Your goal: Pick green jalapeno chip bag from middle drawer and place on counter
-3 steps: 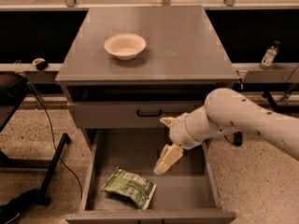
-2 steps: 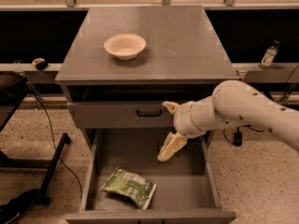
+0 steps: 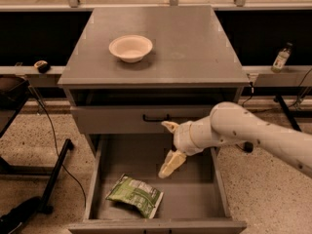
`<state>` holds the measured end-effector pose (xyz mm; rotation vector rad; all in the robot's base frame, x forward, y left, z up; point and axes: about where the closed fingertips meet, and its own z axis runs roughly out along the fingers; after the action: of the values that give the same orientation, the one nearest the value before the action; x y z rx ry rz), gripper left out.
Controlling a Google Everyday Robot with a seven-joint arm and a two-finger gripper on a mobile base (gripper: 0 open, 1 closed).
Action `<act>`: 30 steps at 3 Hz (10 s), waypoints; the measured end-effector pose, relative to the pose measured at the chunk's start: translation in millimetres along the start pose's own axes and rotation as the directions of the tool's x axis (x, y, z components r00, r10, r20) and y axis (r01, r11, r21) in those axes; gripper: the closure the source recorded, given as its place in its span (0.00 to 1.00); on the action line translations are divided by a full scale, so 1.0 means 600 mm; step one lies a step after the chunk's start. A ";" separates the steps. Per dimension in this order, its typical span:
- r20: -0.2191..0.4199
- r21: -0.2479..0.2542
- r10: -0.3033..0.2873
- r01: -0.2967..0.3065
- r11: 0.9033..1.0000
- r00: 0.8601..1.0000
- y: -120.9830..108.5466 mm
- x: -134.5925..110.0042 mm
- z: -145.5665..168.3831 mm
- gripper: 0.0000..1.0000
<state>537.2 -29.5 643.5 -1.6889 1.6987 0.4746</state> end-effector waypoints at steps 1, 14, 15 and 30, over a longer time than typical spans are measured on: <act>0.086 0.012 -0.066 0.065 0.998 0.994 0.014 0.061 0.102 0.00; 0.031 -0.071 0.262 -0.259 0.963 0.965 0.188 0.109 0.358 0.44; 0.031 -0.071 0.262 -0.259 0.963 0.965 0.188 0.109 0.358 0.21; 0.200 -0.062 0.222 -0.214 0.975 0.954 0.116 0.039 0.286 1.00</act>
Offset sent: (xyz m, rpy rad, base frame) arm 0.0092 0.0131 -0.1090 0.0789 -0.2812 0.1900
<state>507.2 77.2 492.8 -1.4292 1.7381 0.7644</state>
